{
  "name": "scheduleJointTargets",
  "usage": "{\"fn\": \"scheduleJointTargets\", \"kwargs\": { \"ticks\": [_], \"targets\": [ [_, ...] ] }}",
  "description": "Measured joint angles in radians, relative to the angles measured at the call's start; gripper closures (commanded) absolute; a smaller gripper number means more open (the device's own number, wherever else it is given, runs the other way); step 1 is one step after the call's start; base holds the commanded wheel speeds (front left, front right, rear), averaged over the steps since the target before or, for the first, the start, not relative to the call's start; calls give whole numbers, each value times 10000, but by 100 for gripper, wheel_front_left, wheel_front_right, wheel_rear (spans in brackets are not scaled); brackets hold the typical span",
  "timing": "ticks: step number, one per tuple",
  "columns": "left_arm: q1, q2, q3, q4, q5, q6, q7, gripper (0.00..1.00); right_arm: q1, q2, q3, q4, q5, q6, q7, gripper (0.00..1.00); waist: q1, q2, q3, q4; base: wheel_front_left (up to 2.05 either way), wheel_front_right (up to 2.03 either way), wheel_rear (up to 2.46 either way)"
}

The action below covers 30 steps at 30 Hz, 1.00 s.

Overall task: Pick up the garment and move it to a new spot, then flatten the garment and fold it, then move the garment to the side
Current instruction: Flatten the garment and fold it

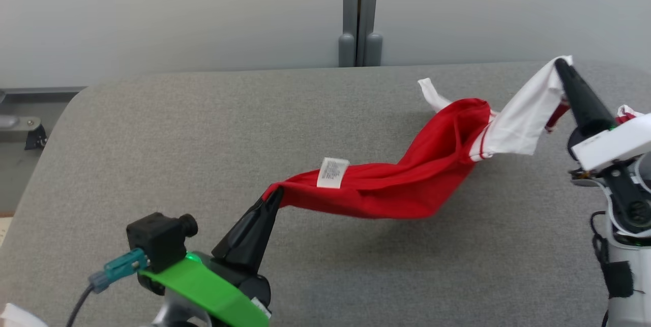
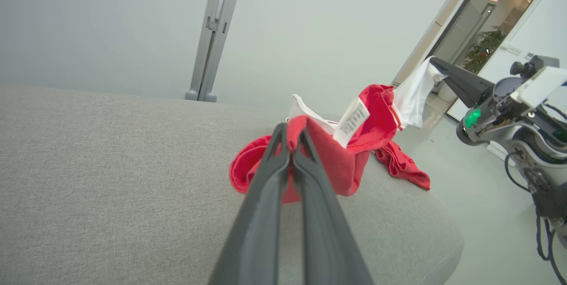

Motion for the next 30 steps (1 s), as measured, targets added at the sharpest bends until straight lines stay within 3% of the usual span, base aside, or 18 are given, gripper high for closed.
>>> {"fn": "scheduleJointTargets", "kwargs": {
  "ticks": [8, 18, 23, 30],
  "targets": [
    [940, 360, 464, -3308, -1626, 466, 1104, 100, 73, 470, -2500, -3041, 690, 0, 2173, 100, 0, 0, -282, -543, 0, 0, 0],
    [1348, 767, 1254, -5622, -2102, 1057, 1561, 100, -641, 612, -5141, -5225, 1127, 0, 4180, 100, 0, 0, -107, -1133, 0, 0, 0],
    [665, 1229, 1546, -5733, -1973, 1191, 2140, 100, -1236, 612, -5175, -5216, 909, 0, 4692, 100, 0, 0, 328, -1326, 0, 0, 0],
    [-2709, 1503, 1942, -3647, -2330, 1193, 3254, 100, -3286, 616, -3419, -3661, -1022, 0, 3933, 100, 0, 0, 1617, -1534, 0, 0, 0]
  ]
}}
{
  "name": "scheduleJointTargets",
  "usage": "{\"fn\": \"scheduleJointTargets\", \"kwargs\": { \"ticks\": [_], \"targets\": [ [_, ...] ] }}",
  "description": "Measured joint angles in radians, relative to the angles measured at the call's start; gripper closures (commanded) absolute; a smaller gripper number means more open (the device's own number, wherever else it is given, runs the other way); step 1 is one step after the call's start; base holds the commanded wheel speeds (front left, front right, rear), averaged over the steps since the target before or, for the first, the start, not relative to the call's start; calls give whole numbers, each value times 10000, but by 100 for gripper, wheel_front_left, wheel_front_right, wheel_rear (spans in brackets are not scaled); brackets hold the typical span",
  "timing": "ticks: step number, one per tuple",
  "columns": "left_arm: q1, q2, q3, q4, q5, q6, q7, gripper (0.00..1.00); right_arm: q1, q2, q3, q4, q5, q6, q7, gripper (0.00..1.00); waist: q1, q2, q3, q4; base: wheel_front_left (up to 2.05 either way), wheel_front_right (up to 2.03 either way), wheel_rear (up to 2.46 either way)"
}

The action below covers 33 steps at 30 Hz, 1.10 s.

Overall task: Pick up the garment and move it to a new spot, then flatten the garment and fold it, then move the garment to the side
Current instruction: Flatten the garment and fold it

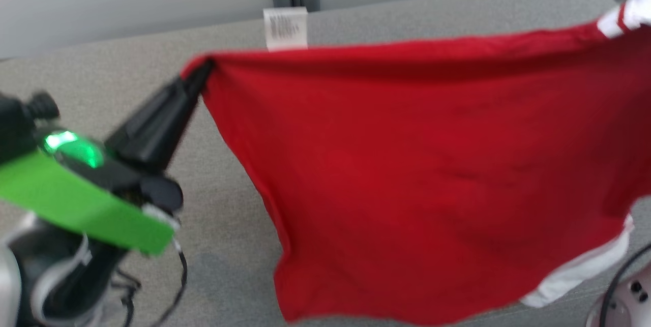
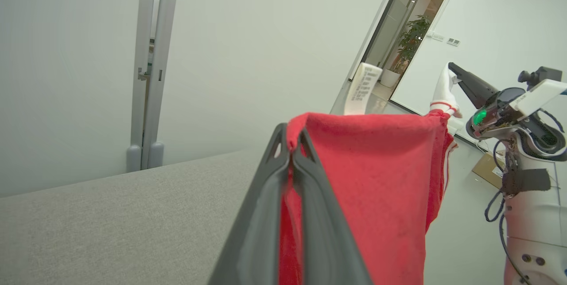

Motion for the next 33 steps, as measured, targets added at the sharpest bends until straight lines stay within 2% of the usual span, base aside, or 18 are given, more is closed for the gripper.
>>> {"fn": "scheduleJointTargets", "kwargs": {
  "ticks": [3, 6, 8, 13, 17, 20, 24, 28, 33],
  "targets": [
    [-2418, -52, 121, 1684, 207, -2, 173, 100, -1642, 8, 884, 1429, -926, 0, -727, 100, 0, 0, 750, -34, 0, 0, 0],
    [-5218, 48, -153, 3772, 1452, -385, -111, 100, -3773, 15, 1714, 3239, -2311, 0, -1779, 100, 1, 0, 1636, -31, 0, 0, 0],
    [-6754, -203, -228, 5225, 1837, -512, -520, 100, -5204, 33, 1831, 4431, -2884, 0, -2558, 100, 2, 0, 2179, -28, 0, 0, 0],
    [-10281, -880, -274, 8496, 3325, -637, -2790, 100, -8311, 10, 1808, 7164, -3607, 0, -4719, 100, 3, 0, 3501, -14, 0, 0, 0],
    [-11685, -1041, -385, 10192, 3864, -1076, -4288, 100, -9469, 12, 2217, 8370, -3143, 2, -5935, 100, 3, 0, 4334, -37, 0, 0, 0],
    [-11750, -934, -771, 11122, 4182, -1499, -5089, 100, -9063, 13, 2890, 8989, -2573, 0, -6470, 100, 4, 0, 4818, -102, 0, 0, 0],
    [-10534, -600, -1304, 11752, 4516, -1741, -6190, 100, -7082, 15, 3818, 9077, -1243, -2, -6780, 100, 3, 0, 5074, -313, 0, 0, 0],
    [-8088, -648, -1574, 11833, 4378, -1824, -7058, 100, -4064, 38, 4594, 8293, -372, 0, -7056, 100, 3, 0, 4898, -450, 0, 0, 0],
    [-4779, -508, -1672, 11122, 4220, -1831, -7415, 100, -443, 25, 4654, 6939, -276, 0, -7154, 100, 1, 0, 4315, -531, 0, 0, 0]
  ]
}}
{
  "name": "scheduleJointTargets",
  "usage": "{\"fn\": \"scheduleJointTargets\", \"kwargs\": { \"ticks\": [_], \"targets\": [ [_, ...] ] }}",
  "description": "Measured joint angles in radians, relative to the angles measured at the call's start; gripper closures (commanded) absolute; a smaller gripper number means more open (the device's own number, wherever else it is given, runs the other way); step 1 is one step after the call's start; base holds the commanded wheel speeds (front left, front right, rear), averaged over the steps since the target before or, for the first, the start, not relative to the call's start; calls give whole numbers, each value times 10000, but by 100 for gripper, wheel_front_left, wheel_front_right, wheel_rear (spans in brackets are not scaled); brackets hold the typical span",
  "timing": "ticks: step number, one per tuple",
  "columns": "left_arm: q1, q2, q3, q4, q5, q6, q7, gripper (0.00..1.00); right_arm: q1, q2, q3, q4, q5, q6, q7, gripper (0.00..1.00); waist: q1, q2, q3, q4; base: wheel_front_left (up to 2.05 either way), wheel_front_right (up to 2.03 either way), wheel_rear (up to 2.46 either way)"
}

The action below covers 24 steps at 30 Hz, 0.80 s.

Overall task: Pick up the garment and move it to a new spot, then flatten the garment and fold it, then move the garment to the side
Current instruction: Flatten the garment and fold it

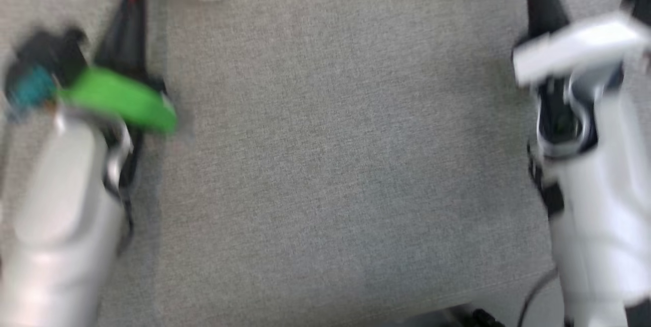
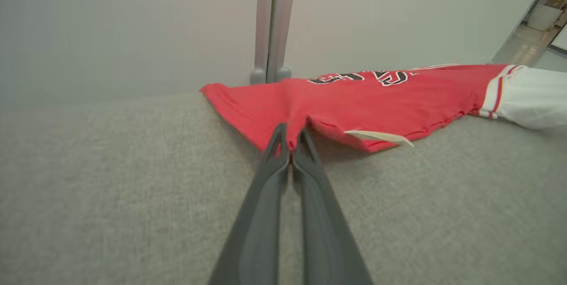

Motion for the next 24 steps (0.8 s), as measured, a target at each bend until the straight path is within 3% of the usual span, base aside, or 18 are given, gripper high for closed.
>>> {"fn": "scheduleJointTargets", "kwargs": {
  "ticks": [9, 16, 20, 24],
  "targets": [
    [5276, -380, -174, -2194, -190, 382, -79, 100, 5686, -12, -546, -2224, 351, 2, 984, 100, -1, 0, -1621, 187, 0, 0, 0],
    [9069, -568, -337, -4291, -637, 1271, 2, 100, 9520, -8, -1149, -3655, 644, 2, 1636, 100, -2, 0, -2913, 357, 0, 0, 0],
    [9955, -491, -451, -5497, -993, 1511, 552, 100, 10164, -12, -1469, -4128, 991, 2, 1720, 100, -2, 0, -3238, 482, 0, 0, 0],
    [9903, -556, -533, -6172, -1674, 1557, 1615, 100, 9478, -4, -1676, -4194, 1135, 0, 1887, 100, -2, 0, -3183, 569, 0, 0, 0]
  ]
}}
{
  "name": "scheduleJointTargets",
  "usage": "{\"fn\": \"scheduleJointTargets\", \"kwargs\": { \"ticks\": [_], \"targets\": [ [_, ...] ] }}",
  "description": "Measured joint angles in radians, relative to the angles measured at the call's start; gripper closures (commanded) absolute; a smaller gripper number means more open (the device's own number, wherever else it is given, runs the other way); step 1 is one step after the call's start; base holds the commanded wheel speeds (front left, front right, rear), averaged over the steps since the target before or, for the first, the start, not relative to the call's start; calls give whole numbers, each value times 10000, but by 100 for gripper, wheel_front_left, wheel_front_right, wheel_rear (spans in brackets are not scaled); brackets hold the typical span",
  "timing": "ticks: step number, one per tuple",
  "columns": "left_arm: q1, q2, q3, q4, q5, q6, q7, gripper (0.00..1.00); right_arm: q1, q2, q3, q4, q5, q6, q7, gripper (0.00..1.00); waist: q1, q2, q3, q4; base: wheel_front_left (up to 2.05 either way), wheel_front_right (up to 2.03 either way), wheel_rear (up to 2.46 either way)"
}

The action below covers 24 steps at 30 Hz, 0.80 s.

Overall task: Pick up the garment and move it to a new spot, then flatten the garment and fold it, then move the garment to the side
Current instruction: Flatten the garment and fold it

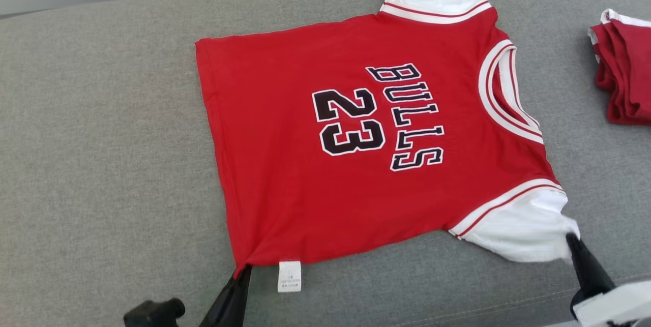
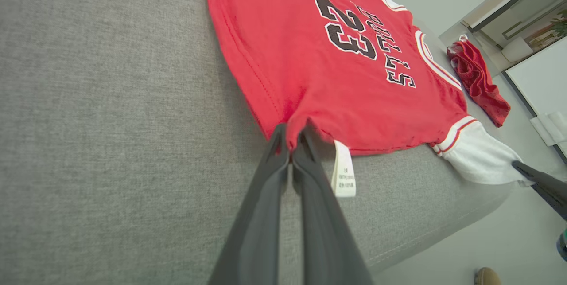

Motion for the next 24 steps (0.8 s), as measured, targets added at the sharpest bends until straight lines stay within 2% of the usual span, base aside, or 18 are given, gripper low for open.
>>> {"fn": "scheduleJointTargets", "kwargs": {
  "ticks": [2, 6, 13, 18, 22, 23, 24],
  "targets": [
    [-412, 4, 27, -180, -188, 61, 510, 100, -627, -8, -151, 25, -38, 0, 194, 100, 0, 0, 58, 43, 0, 0, 0],
    [-1736, -4, 201, -479, -573, 205, 1549, 100, -2248, -10, -435, 155, -821, 0, 897, 100, 0, 0, 295, 114, 0, 0, 0],
    [-3600, 38, 545, -213, -1129, 556, 3007, 100, -5118, -136, -510, 832, -2199, 0, 2104, 100, 0, 0, 778, 241, 0, 0, 0],
    [-4558, -50, 460, 305, -1106, 790, 3538, 100, -6537, -270, -458, 1578, -2915, 2, 2253, 100, 1, 0, 1079, 345, 0, 0, 0],
    [-5086, -54, 380, 899, -840, 853, 3574, 100, -7298, -268, -408, 2289, -3260, 2, 2048, 100, 0, 0, 1241, 442, 0, 0, 0],
    [-5134, -132, 385, 1018, -855, 878, 3572, 70, -7412, -276, -397, 2414, -3392, 2, 1873, 43, 1, 0, 1261, 463, 0, 0, 0],
    [-5142, -203, 370, 1112, -884, 880, 3572, 24, -7481, -297, -360, 2558, -3494, 2, 1824, 0, 1, 0, 1266, 478, 0, 0, 0]
  ]
}}
